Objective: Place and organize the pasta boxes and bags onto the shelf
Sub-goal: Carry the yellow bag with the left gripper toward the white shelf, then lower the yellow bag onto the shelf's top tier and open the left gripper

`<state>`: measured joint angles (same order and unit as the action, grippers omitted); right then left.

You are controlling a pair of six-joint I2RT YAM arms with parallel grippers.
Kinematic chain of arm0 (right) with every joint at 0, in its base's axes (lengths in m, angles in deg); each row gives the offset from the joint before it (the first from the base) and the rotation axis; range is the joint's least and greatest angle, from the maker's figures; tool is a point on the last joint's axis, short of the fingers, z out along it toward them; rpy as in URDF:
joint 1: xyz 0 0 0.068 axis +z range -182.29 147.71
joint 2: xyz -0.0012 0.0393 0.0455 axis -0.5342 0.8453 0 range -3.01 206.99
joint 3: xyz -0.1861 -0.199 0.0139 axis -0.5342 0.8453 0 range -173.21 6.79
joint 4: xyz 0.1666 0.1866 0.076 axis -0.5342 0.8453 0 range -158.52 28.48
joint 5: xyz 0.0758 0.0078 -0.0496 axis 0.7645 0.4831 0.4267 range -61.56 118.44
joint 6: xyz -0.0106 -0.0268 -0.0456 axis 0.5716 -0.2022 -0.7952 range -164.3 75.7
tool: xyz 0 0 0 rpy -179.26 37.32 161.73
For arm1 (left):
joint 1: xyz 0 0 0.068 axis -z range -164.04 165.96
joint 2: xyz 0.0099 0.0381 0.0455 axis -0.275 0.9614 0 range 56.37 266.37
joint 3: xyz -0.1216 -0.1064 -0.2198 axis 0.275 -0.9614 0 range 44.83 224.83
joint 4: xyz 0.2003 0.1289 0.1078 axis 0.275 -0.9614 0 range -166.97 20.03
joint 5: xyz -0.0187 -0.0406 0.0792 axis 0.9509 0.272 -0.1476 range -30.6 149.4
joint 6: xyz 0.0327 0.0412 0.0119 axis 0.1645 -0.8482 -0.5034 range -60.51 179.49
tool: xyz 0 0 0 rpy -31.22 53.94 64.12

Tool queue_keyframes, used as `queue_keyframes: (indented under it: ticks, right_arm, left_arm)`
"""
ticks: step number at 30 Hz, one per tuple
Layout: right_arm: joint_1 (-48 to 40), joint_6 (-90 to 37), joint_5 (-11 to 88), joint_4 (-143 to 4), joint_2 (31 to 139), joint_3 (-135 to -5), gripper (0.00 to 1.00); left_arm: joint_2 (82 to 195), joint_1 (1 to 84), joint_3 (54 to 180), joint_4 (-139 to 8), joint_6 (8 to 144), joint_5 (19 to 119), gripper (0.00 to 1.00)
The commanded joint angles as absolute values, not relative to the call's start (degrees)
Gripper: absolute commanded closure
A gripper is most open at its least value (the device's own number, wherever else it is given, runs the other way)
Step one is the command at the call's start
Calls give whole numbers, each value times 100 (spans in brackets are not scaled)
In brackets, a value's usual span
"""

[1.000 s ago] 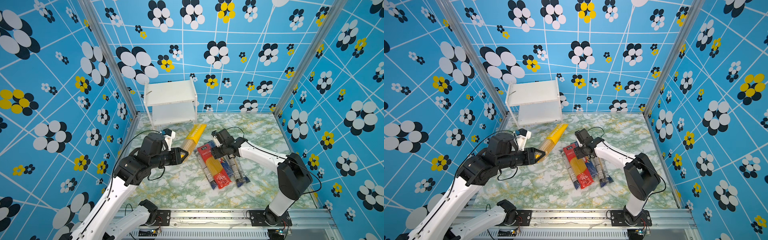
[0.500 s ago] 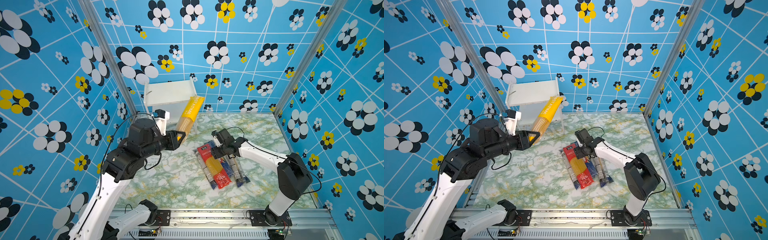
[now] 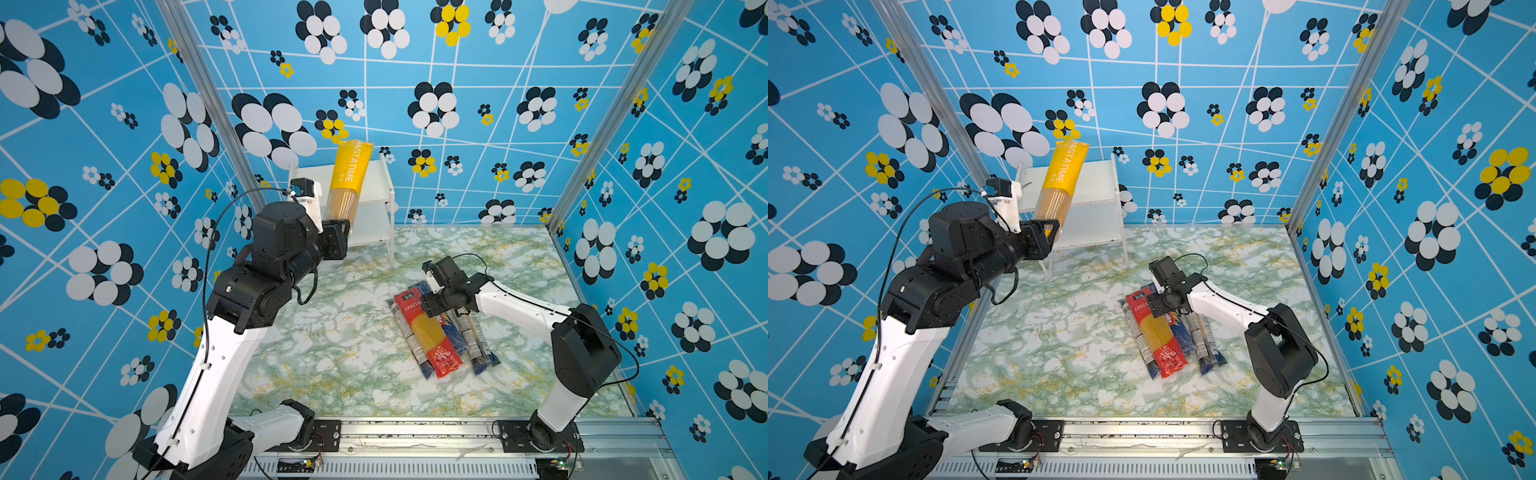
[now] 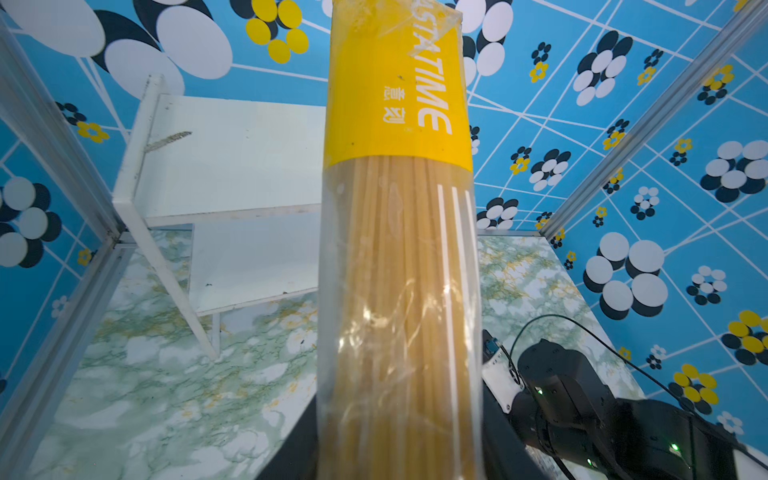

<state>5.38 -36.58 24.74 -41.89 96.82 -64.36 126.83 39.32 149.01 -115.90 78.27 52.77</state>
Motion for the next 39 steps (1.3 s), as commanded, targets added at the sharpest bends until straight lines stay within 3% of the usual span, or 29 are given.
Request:
queue_keyframes:
  ticks: [1,17,39]
  right_arm:
    - [504,-3647,2593,-4076,9762,-6610,25]
    - [489,-3679,2589,-4022,9824,-6731,25]
    - [485,-3560,2625,-4171,9905,-6587,25]
  left_arm:
    - [12910,3594,15622,-10459,7476,4789,100]
    - [14426,2470,16731,-10478,7461,4925,100]
    - [15238,2193,16867,-10304,7197,4986,100]
